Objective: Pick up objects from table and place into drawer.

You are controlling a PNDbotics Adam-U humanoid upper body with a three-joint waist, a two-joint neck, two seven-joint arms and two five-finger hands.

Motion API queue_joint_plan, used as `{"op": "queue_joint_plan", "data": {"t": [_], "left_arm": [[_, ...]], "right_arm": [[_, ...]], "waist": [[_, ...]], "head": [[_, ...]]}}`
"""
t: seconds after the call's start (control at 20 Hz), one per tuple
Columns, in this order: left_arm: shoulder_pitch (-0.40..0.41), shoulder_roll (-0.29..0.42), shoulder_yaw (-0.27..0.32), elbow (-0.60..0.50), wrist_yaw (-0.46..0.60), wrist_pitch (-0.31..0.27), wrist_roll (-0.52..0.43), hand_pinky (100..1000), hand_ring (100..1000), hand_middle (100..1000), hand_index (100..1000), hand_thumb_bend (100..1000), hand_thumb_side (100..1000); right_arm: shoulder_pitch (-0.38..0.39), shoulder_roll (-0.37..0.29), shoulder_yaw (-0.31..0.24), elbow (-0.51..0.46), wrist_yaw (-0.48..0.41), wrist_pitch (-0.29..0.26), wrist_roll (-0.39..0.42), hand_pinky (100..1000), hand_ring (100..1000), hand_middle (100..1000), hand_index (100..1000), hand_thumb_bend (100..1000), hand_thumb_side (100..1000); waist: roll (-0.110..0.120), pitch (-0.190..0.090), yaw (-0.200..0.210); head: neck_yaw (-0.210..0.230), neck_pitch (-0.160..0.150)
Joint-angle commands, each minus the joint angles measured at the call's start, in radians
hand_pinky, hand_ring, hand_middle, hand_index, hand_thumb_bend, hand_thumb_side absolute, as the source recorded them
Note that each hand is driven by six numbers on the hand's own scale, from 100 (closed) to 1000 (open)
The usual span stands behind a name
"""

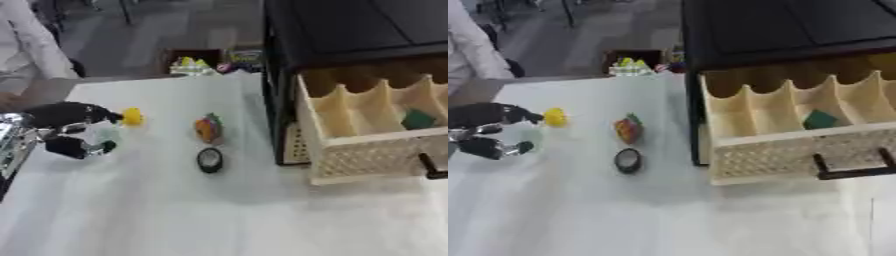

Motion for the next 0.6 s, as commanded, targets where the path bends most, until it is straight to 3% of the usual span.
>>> {"op": "queue_joint_plan", "data": {"t": [0.05,0.6], "left_arm": [[-0.007,0.056,0.018,0.002,0.013,0.005,-0.013,791,887,800,1000,236,1000],[-0.01,0.061,0.027,0.015,-0.001,0.024,-0.033,795,889,800,1000,230,1000]], "right_arm": [[-0.005,-0.014,-0.015,-0.014,-0.007,0.001,-0.009,239,473,510,682,125,618],[-0.003,-0.008,-0.019,-0.014,-0.013,-0.005,-0.021,241,472,509,678,125,618]], "waist": [[-0.007,-0.016,-0.002],[-0.024,-0.01,-0.012]], "head": [[0.013,0.029],[0.063,0.038]]}}
